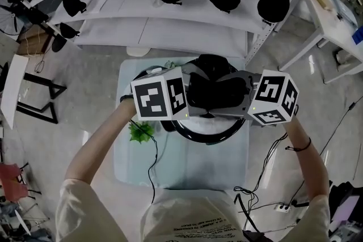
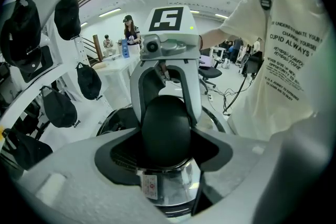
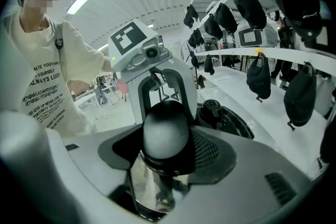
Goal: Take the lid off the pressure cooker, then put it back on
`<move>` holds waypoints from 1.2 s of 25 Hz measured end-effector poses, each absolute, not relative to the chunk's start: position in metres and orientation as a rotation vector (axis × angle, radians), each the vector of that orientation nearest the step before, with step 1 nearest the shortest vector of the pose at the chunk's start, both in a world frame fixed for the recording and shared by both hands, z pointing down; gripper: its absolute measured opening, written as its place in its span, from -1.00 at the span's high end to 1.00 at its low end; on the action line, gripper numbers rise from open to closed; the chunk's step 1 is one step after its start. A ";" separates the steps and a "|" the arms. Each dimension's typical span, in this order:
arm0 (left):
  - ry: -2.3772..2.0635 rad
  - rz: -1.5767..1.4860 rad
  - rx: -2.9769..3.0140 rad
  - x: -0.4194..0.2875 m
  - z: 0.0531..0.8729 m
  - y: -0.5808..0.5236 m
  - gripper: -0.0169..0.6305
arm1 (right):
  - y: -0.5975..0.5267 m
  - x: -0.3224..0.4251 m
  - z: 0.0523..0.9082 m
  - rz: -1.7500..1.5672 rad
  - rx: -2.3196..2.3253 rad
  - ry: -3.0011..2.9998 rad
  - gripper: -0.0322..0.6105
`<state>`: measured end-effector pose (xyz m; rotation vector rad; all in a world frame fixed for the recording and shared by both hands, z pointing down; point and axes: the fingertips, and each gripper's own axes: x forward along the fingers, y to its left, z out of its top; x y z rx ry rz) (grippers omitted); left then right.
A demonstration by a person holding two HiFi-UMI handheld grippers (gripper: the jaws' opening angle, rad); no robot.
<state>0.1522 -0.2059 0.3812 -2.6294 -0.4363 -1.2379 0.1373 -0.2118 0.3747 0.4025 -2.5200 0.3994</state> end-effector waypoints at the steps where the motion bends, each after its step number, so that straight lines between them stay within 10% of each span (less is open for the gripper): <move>1: -0.442 -1.242 -2.631 0.152 0.382 -0.206 0.07 | -0.212 0.137 0.376 0.407 0.402 -2.521 0.05; 30: -0.442 -1.266 -2.628 0.150 0.407 -0.207 0.07 | -0.214 0.133 0.401 0.424 0.369 -2.490 0.05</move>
